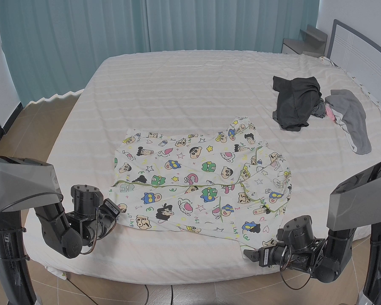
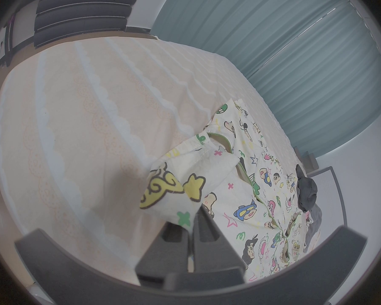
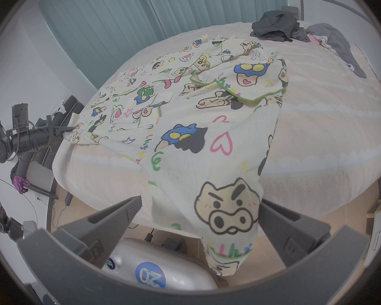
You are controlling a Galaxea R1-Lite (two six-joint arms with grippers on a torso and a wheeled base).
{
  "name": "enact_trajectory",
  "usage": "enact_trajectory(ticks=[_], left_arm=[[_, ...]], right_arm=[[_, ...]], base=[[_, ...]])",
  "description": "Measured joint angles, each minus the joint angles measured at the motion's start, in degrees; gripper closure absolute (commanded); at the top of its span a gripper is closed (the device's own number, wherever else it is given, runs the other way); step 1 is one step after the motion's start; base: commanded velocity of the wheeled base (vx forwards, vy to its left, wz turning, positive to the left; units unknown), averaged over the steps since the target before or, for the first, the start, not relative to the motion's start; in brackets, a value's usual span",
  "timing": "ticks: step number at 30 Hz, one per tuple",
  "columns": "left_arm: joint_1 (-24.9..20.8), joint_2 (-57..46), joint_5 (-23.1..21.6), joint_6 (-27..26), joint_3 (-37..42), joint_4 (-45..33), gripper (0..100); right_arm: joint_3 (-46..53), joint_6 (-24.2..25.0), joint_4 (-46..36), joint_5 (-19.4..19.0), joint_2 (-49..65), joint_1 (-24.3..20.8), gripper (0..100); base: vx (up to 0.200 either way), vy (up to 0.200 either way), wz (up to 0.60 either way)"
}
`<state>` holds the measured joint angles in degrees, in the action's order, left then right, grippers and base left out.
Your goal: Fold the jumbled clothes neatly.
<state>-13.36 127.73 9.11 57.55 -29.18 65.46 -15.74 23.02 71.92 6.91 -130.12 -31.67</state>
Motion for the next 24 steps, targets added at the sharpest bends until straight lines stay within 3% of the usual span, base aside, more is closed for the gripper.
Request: enact_trajectory(ticks=[1, 16, 24], left_arm=[[0.00, -0.01, 0.00, 0.00, 0.00, 0.00, 100], [-0.55, -2.23, -0.13, -3.36, 1.85, -0.77, 100], [-0.83, -4.44, -0.16, -7.02, 3.36, -6.53, 100]], right_arm=[[-0.20, 0.00, -0.07, 0.00, -0.20, 0.17, 100], [3.01, 1.89, -1.41, -0.67, 1.04, 2.79, 100], [5.68, 3.21, -1.37, -5.57, 3.28, 4.17, 100]], base=[[0.000, 0.000, 0.00], [0.000, 0.000, 0.00], [0.000, 0.000, 0.00]])
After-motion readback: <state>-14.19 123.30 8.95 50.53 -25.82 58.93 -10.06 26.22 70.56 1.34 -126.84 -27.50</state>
